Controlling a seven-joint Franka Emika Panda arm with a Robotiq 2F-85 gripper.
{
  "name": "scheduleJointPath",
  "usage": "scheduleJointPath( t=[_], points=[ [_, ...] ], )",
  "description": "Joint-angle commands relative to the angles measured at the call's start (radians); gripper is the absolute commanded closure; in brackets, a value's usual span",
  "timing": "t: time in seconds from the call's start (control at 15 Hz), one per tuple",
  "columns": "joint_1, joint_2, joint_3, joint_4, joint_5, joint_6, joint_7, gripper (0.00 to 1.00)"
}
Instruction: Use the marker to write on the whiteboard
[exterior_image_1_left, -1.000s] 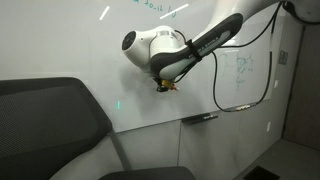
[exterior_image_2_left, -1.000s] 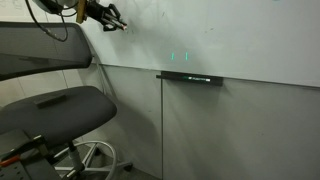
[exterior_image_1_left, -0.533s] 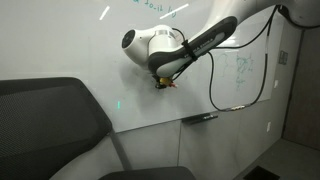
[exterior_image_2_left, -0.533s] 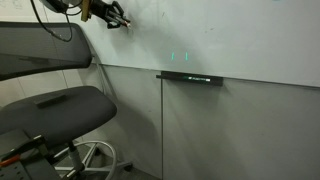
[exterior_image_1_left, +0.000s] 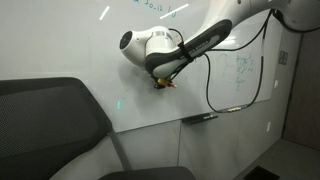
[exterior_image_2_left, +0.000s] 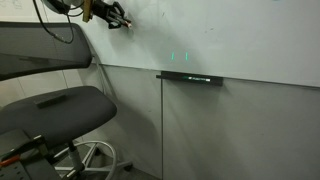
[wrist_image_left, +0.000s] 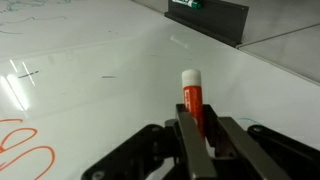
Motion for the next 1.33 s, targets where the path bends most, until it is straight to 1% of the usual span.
scheduleJointPath(
  t=[0.0,0.33,0.8,0.93,1.07,1.27],
  points=[
    [0.014,0.037,0.003,0.076,-0.034,-0.024,-0.015,0.95],
    [0.043,0.019,0.009,0.077,-0.069,-0.044,-0.006,0.95],
    [0.085,-0.008,0.029,0.069,-0.157,-0.077,0.003,0.95],
    [0.089,-0.011,0.036,0.067,-0.178,-0.083,0.004,0.95],
    [0.083,-0.019,0.042,0.057,-0.175,-0.083,0.001,0.95],
    [0.073,-0.047,0.037,0.016,-0.176,-0.103,0.004,0.95]
  ],
)
